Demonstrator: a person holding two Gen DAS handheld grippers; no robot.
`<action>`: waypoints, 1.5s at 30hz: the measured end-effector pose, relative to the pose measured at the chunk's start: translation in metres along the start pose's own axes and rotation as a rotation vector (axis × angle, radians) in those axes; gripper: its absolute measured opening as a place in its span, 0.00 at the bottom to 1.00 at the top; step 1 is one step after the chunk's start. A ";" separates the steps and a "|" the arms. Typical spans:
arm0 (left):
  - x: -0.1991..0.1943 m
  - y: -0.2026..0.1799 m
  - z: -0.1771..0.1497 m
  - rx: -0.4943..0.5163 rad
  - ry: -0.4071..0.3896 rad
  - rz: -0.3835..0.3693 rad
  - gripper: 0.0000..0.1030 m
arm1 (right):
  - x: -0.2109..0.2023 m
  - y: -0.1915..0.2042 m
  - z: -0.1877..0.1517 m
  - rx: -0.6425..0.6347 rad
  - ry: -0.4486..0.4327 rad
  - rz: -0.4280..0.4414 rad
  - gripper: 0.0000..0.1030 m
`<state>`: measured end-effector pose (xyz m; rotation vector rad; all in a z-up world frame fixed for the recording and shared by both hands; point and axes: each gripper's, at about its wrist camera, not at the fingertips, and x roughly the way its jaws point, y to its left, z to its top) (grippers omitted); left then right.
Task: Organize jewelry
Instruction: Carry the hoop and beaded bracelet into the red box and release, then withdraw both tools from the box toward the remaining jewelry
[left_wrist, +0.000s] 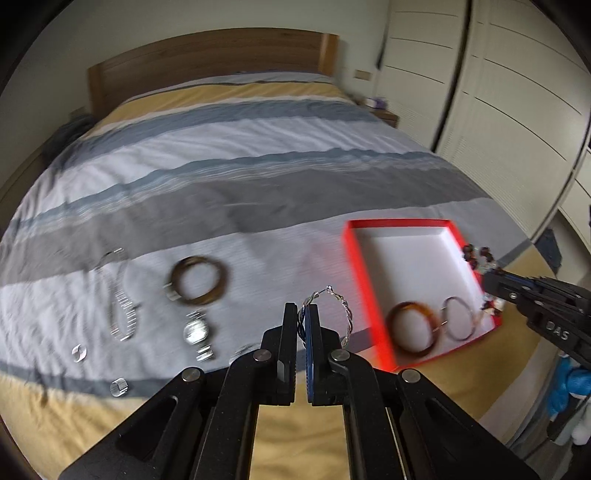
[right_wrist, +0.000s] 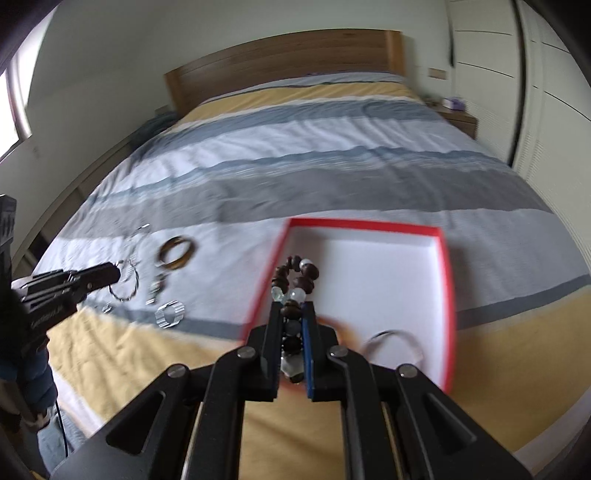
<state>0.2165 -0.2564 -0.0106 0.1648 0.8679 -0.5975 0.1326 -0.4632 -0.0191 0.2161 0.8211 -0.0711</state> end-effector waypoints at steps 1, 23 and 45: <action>0.011 -0.014 0.007 0.015 0.006 -0.017 0.03 | 0.005 -0.014 0.005 0.010 0.000 -0.011 0.08; 0.159 -0.097 0.015 0.093 0.169 -0.018 0.04 | 0.109 -0.098 -0.002 0.027 0.134 -0.077 0.09; 0.095 -0.085 0.029 0.036 0.083 -0.050 0.24 | 0.042 -0.095 0.009 0.004 0.094 -0.172 0.34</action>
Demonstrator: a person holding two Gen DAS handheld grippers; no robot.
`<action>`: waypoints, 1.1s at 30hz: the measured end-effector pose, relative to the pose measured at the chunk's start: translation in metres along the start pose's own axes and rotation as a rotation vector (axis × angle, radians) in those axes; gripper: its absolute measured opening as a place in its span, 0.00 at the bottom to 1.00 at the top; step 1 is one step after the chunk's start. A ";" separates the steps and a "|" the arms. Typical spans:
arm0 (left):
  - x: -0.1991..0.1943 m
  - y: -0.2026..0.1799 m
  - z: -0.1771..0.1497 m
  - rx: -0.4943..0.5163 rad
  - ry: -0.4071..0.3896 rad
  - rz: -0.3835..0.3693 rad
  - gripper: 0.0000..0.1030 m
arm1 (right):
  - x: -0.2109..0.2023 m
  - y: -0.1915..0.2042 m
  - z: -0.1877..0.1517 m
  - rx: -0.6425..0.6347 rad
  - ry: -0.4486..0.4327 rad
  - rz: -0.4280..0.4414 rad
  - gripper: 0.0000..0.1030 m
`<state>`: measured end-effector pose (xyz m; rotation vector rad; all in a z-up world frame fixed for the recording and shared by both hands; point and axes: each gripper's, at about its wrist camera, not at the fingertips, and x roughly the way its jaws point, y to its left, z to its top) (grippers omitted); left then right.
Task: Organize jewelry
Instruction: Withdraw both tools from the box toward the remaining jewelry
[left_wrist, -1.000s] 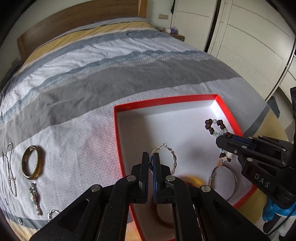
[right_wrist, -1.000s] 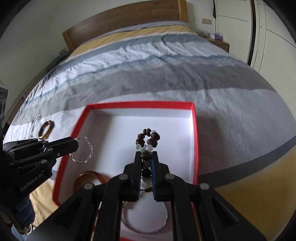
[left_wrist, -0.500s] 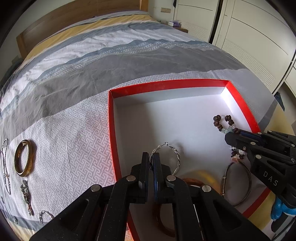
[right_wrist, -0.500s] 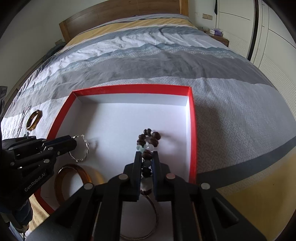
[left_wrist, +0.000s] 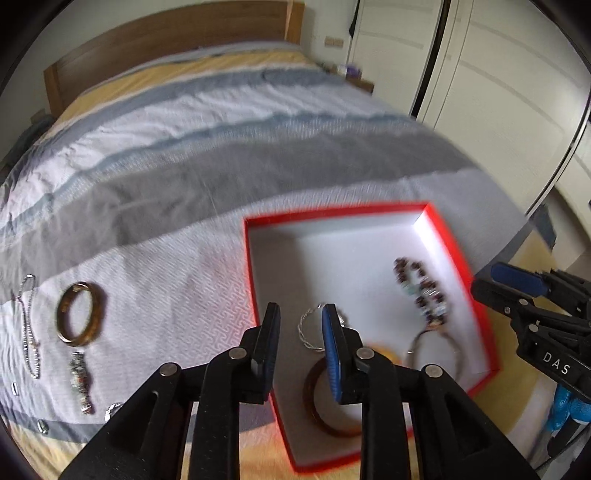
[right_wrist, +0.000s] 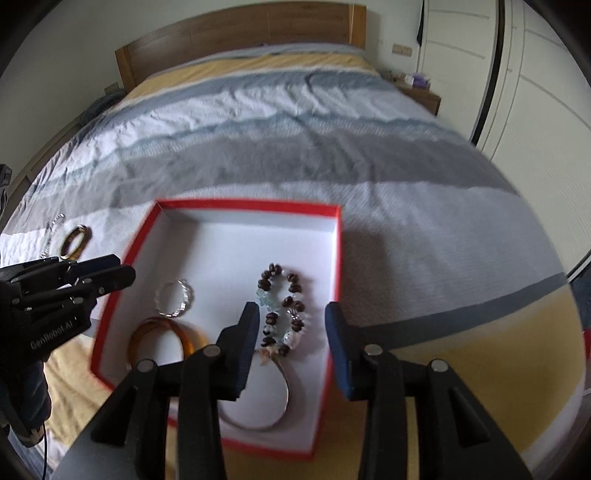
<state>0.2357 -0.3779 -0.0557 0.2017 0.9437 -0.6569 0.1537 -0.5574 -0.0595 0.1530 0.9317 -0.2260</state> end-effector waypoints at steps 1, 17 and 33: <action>-0.013 0.003 -0.001 -0.008 -0.023 -0.009 0.24 | -0.014 0.002 0.001 -0.002 -0.018 0.001 0.34; -0.140 0.163 -0.095 -0.142 -0.102 0.225 0.47 | -0.104 0.136 -0.007 -0.104 -0.141 0.186 0.41; -0.120 0.270 -0.169 -0.322 -0.037 0.287 0.52 | -0.008 0.257 -0.033 -0.224 0.038 0.346 0.49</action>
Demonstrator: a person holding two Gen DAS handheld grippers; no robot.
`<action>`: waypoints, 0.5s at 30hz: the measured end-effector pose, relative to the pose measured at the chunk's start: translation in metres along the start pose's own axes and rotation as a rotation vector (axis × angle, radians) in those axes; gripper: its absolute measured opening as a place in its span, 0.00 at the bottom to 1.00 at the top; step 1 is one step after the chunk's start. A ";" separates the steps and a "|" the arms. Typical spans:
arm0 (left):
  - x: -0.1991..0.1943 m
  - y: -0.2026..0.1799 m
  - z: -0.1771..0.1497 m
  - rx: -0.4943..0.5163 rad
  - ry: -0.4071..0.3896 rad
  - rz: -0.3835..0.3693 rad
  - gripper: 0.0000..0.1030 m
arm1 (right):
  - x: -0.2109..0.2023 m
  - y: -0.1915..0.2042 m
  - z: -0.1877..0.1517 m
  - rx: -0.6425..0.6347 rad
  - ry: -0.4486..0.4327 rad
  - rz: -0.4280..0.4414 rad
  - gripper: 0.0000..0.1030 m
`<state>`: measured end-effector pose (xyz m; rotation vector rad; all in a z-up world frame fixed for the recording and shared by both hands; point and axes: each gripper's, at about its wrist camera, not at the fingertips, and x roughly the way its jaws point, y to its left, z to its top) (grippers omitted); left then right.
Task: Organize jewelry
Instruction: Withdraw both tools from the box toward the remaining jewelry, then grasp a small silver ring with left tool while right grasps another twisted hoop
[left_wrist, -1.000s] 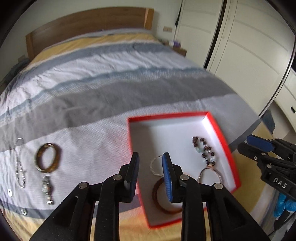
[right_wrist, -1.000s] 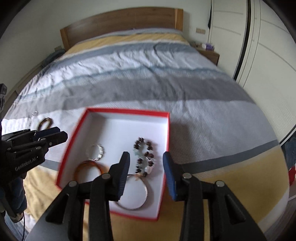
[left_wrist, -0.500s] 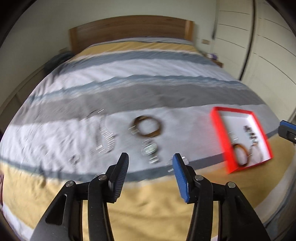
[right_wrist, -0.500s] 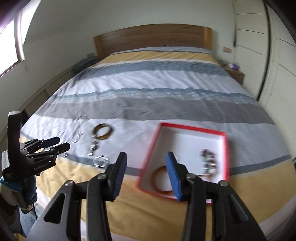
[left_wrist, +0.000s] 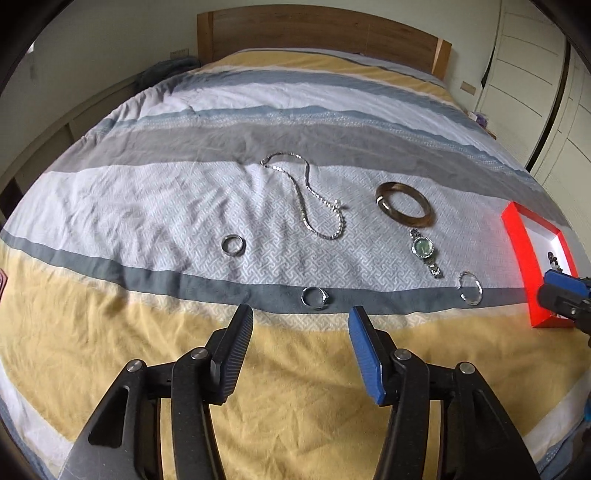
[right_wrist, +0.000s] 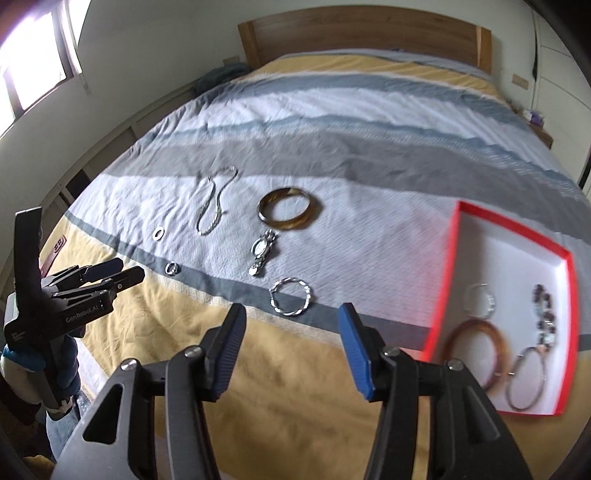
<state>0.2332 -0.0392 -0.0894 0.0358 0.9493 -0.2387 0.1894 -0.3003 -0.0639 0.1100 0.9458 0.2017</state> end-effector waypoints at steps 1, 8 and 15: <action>0.004 -0.001 -0.001 -0.001 0.005 -0.004 0.52 | 0.005 0.000 0.000 0.000 0.008 0.002 0.49; 0.045 0.000 0.002 -0.016 0.053 0.000 0.52 | 0.054 0.002 0.000 -0.007 0.080 0.006 0.52; 0.065 0.005 0.005 -0.048 0.045 -0.003 0.46 | 0.086 -0.003 0.000 0.002 0.123 -0.004 0.52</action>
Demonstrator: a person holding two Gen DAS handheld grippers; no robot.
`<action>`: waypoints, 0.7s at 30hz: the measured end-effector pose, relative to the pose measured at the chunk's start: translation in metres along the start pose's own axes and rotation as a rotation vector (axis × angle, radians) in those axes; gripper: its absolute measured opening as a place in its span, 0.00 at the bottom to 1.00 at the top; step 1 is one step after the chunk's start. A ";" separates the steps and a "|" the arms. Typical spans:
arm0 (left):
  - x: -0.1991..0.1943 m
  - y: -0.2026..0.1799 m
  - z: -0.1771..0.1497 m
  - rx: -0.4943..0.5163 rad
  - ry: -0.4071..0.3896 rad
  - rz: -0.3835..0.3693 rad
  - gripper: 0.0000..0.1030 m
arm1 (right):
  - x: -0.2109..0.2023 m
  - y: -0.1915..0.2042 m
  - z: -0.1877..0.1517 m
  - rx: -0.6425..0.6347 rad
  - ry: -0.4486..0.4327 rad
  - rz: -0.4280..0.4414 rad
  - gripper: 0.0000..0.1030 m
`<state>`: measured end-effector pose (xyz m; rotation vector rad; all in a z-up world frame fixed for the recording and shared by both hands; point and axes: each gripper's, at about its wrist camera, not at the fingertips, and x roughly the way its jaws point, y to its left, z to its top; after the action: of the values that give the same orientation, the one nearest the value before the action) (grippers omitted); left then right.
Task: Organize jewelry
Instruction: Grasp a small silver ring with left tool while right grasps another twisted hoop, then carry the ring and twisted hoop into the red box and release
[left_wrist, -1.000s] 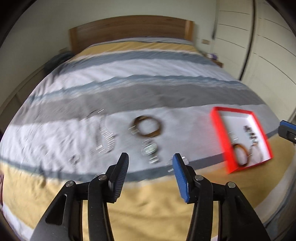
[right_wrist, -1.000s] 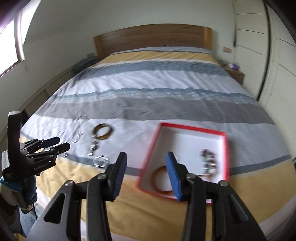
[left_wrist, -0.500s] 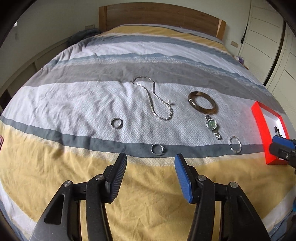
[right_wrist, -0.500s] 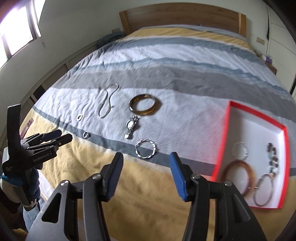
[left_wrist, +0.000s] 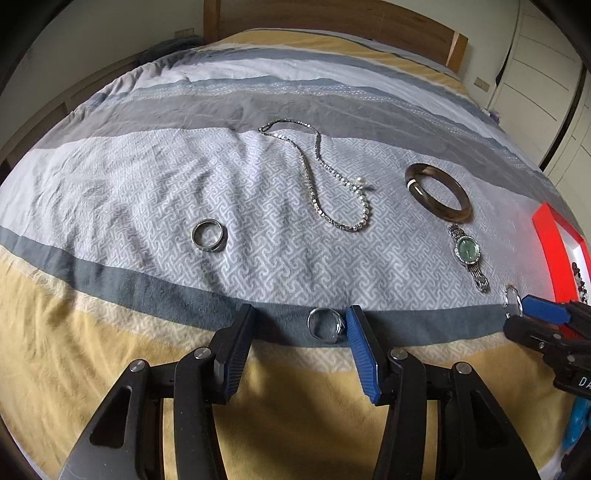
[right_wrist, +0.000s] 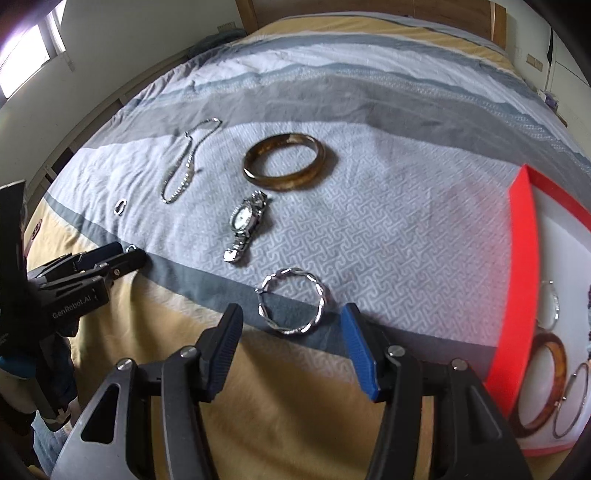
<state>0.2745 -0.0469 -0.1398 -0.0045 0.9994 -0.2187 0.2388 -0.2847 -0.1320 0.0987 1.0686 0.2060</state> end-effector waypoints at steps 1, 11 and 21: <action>0.001 0.000 0.000 0.003 -0.003 0.000 0.43 | 0.002 0.000 0.000 -0.001 0.002 -0.002 0.52; -0.004 -0.011 -0.002 0.031 -0.008 -0.006 0.19 | 0.003 -0.002 0.002 0.016 -0.010 0.007 0.36; -0.039 -0.034 0.002 0.069 -0.054 -0.024 0.19 | -0.053 -0.006 -0.004 0.038 -0.104 0.023 0.35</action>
<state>0.2501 -0.0734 -0.1026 0.0404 0.9375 -0.2742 0.2109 -0.3022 -0.0893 0.1543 0.9683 0.1995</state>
